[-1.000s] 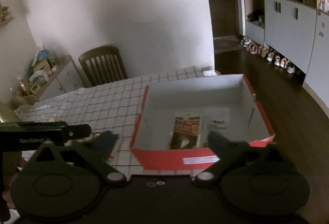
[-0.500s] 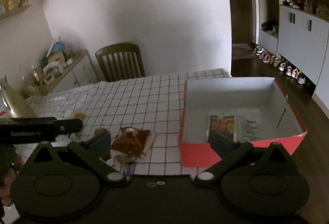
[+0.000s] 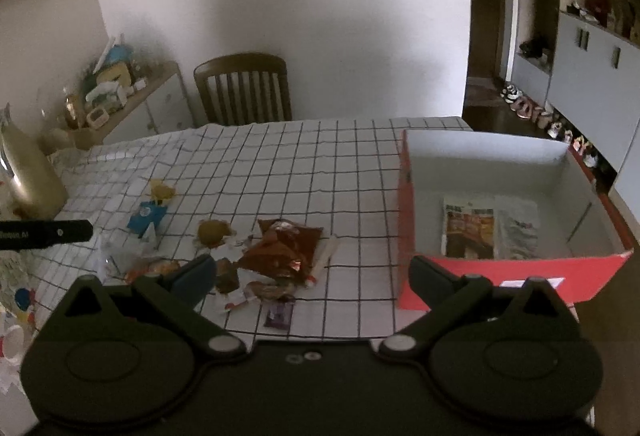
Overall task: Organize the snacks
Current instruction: 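Move both tools back toward the remaining snacks on the table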
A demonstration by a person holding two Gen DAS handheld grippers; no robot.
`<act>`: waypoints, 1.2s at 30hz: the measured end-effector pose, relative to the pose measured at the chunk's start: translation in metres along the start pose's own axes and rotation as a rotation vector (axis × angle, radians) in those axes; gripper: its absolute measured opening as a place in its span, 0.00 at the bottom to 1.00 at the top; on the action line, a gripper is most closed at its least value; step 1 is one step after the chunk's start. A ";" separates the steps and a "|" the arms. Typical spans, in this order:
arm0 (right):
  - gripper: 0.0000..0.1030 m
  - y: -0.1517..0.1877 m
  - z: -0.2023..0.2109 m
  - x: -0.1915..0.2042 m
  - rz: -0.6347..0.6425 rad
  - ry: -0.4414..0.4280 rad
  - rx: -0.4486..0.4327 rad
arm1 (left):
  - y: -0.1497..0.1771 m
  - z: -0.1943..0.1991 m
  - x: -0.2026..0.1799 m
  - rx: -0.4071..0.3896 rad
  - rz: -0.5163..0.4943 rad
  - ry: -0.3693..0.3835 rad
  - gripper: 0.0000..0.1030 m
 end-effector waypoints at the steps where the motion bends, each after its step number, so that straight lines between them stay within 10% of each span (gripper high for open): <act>1: 1.00 0.000 -0.005 0.003 0.004 -0.005 0.007 | 0.001 -0.002 0.003 0.004 0.000 0.000 0.81; 36: 0.85 -0.025 -0.176 -0.016 -0.159 0.069 0.280 | 0.052 -0.103 -0.041 0.107 -0.906 0.426 0.81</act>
Point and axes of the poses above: each gripper's, at about its wrist camera, not at the fingertips, and z roughly against the way its jaws point, x to its left, y to its underside, the point moved 4 cm from there along -z, roughly the way its jaws point, and after that the axes turned 13 degrees about -y, right-handed, at the moved point
